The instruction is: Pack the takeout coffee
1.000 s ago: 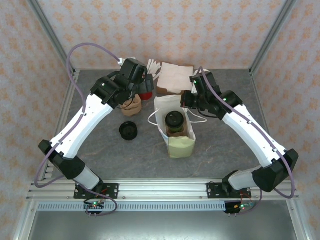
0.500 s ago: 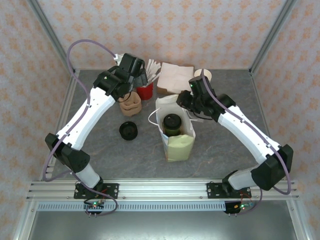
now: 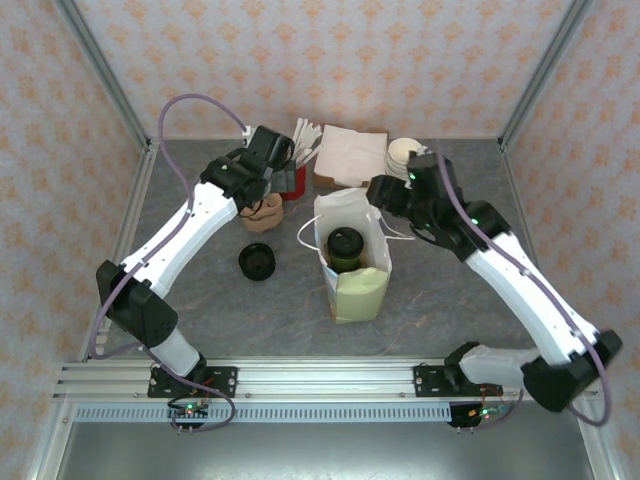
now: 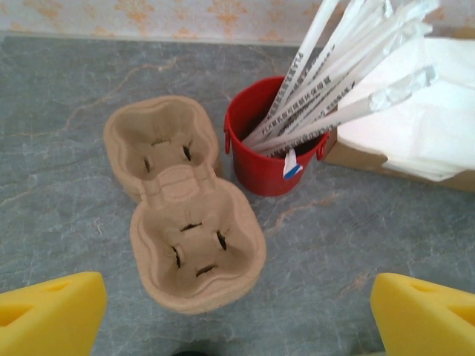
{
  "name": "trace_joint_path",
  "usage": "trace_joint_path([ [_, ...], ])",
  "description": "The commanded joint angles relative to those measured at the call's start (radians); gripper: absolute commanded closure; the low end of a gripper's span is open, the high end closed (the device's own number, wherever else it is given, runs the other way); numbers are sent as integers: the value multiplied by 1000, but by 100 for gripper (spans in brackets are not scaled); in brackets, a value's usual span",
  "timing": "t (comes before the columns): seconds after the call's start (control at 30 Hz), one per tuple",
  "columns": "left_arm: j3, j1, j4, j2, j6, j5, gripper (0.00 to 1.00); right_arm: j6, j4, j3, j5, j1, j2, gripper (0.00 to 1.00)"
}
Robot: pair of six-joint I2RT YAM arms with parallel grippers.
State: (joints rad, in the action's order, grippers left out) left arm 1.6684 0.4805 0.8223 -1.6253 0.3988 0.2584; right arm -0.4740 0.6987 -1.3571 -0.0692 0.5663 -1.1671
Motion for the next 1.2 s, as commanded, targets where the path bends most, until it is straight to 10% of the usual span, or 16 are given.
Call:
trace_joint_path([
  [0.0, -11, -33, -51, 37, -28, -68, 9, -2, 71, 61, 40, 1, 108, 33],
  [0.33, 49, -64, -106, -80, -26, -151, 15, -46, 111, 277, -58, 0, 322, 33],
  [1.17, 245, -71, -129, -299, -56, -228, 27, -152, -148, 527, -255, 7, 313, 34],
])
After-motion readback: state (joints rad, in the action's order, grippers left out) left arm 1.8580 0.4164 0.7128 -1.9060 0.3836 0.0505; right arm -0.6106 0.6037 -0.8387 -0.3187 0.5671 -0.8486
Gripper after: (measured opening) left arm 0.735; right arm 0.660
